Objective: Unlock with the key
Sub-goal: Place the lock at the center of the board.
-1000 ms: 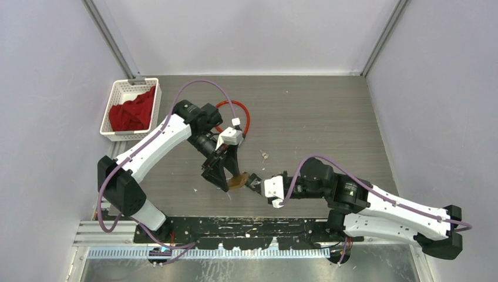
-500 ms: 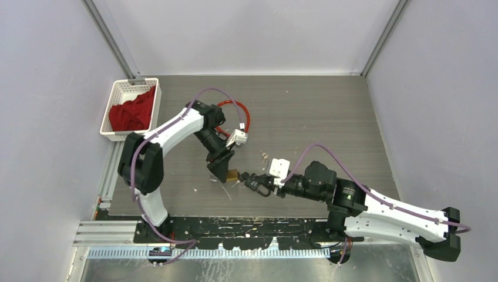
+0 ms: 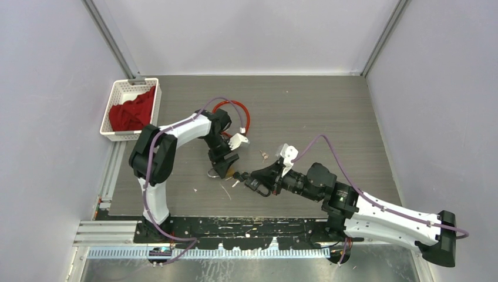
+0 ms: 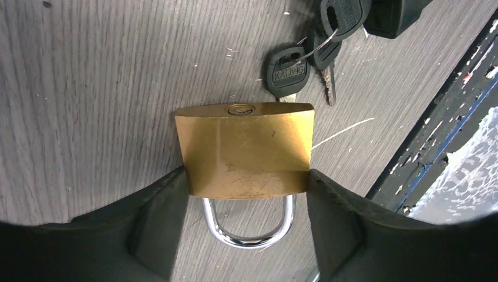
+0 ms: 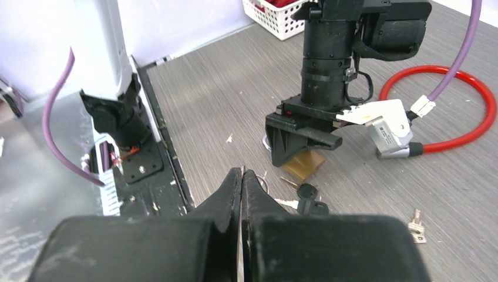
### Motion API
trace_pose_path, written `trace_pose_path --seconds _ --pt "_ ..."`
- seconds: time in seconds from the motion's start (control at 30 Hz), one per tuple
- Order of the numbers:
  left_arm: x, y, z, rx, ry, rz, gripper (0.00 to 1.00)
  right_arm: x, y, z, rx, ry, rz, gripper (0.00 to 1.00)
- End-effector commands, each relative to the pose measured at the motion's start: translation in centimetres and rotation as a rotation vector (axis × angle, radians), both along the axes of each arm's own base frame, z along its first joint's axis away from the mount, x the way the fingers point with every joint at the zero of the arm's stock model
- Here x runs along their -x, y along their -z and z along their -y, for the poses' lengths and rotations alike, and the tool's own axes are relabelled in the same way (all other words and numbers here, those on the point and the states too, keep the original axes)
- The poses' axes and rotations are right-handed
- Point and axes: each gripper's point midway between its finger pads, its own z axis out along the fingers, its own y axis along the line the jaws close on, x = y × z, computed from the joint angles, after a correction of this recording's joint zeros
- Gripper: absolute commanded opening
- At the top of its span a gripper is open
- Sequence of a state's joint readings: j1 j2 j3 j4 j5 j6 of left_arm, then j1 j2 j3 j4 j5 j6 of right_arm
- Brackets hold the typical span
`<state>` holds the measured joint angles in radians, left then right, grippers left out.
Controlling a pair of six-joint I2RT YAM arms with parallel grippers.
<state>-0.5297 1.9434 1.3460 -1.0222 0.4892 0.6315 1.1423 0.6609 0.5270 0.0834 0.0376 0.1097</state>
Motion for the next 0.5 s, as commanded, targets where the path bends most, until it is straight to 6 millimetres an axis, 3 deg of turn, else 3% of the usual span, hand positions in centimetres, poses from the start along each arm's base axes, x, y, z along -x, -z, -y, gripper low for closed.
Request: trace_pose_path --seconds 0.0,0.1,0.3,0.4,0.47 --pt "-2.1 0.2 0.7 0.012 -0.029 0.078 0.83 -0.4 -4.1 -0.7 -0.217 -0.017 -0.037 0.01" --pt "-1.6 -2.3 0.8 0.056 0.004 0.044 0.95 -1.1 -4.3 -0.1 -0.280 -0.013 -0.079 0.01" --pt "-0.1 -13.3 1.6 0.283 0.020 0.058 0.96 -2.2 -4.6 1.3 -0.377 -0.014 -0.138 0.01" --pt "0.9 -17.7 3.0 0.419 -0.012 0.100 0.97 -2.7 -5.0 1.5 -0.429 -0.017 -0.165 0.01" --pt "1.7 -20.2 4.0 0.511 -0.045 0.098 0.90 -2.9 -5.2 1.3 -0.466 -0.026 -0.189 0.01"
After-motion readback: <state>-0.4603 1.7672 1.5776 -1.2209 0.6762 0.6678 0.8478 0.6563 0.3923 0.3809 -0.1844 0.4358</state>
